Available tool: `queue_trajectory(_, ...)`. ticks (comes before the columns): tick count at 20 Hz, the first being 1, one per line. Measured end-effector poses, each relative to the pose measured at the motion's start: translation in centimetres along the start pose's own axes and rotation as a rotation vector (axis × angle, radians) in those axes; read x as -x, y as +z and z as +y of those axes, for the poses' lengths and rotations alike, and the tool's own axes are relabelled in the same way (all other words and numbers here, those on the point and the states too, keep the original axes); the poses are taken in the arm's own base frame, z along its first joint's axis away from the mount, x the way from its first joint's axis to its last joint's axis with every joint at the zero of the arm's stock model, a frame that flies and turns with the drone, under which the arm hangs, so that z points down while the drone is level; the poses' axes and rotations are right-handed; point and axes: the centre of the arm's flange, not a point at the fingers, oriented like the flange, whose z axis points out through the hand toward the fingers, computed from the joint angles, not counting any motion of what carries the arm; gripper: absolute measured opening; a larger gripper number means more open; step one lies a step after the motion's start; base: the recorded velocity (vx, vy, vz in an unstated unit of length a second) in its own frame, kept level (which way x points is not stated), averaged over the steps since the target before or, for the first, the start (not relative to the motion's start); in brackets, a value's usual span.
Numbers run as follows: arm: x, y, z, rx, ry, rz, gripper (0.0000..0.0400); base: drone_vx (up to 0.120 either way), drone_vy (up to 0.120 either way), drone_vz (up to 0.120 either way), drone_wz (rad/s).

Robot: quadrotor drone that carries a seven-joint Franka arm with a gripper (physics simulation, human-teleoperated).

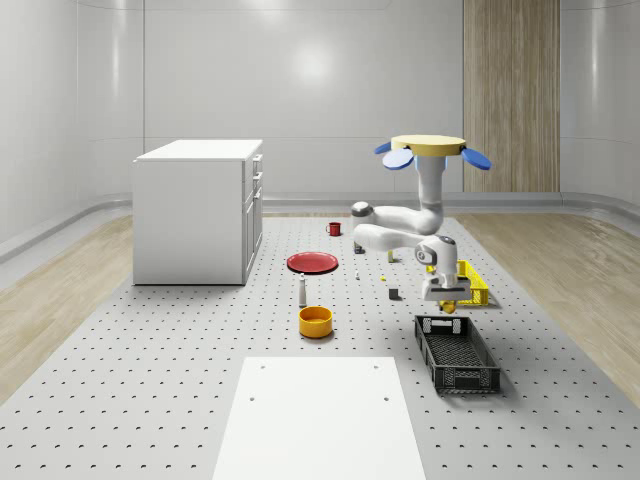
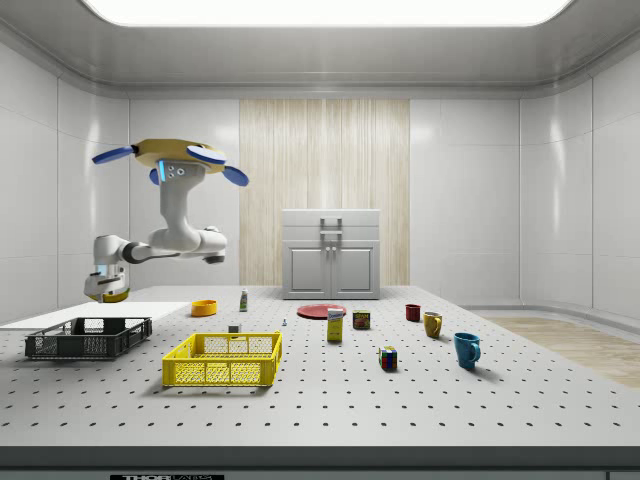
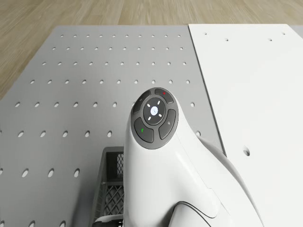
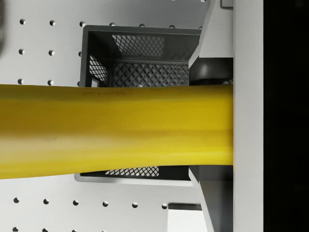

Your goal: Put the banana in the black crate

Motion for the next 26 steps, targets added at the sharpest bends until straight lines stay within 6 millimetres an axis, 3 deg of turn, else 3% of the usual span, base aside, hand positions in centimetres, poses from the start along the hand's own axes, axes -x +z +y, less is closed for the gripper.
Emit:
queue_trajectory(4, 0.0, 0.0, 0.0, 0.000, 0.000, 0.000, 0.0190, 0.120, 0.110, -0.120, 0.000)
queue_trajectory(9, 0.0, 0.0, 0.0, 0.000, 0.000, 0.000, 0.0190, 0.080, 0.000, -0.024, 0.000)
queue_trajectory(19, 0.0, 0.0, 0.0, 0.000, 0.000, 0.000, 0.0190, 0.116, 0.000, -0.112, 0.000)
queue_trajectory(26, 0.0, 1.6, 0.0, 0.000, -0.001, 0.000, 0.0190, 0.000, 0.000, 0.000, 0.000)
